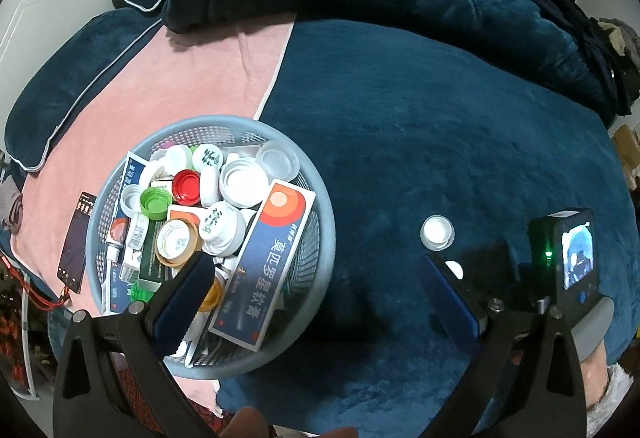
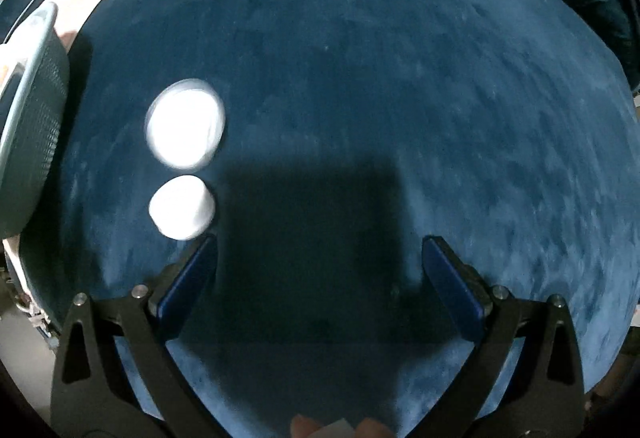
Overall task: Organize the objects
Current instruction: 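Close the right tool on a white cap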
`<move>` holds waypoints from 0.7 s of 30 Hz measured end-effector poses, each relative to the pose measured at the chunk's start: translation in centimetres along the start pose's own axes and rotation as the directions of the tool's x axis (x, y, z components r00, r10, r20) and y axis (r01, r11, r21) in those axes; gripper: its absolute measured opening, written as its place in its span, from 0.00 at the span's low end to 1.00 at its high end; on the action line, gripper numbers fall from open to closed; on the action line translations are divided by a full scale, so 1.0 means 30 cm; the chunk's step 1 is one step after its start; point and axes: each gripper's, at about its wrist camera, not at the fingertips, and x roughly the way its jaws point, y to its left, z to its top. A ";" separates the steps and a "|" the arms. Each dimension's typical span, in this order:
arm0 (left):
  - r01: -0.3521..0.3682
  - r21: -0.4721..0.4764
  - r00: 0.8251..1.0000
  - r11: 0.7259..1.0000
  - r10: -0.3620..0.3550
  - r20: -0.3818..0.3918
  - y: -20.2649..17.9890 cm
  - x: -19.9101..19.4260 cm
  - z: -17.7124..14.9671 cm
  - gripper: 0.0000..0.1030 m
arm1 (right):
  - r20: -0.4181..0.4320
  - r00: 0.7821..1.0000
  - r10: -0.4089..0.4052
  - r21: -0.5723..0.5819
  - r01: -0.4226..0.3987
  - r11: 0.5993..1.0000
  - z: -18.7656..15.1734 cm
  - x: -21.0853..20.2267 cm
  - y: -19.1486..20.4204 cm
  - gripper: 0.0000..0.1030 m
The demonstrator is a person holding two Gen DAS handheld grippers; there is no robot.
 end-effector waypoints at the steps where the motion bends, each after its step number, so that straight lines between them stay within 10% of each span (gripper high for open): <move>1: 0.001 0.000 1.000 1.000 -0.001 0.000 0.001 -0.001 0.001 0.99 | 0.001 1.000 0.006 0.006 -0.006 1.000 -0.007 -0.008 -0.005 1.00; 12: -0.014 -0.016 1.000 1.000 0.014 -0.016 0.020 0.022 0.004 0.99 | 0.079 0.985 0.155 -0.066 -0.150 0.987 0.027 -0.070 0.086 0.97; 15: -0.013 -0.016 1.000 1.000 0.013 -0.018 0.017 0.020 0.001 0.99 | 0.043 0.990 0.133 -0.126 -0.127 0.984 0.017 -0.041 0.127 0.32; 21: 0.010 0.034 1.000 0.999 -0.009 -0.024 -0.053 0.029 -0.011 0.99 | 0.083 0.977 0.199 -0.004 -0.199 0.980 0.011 -0.112 0.014 0.30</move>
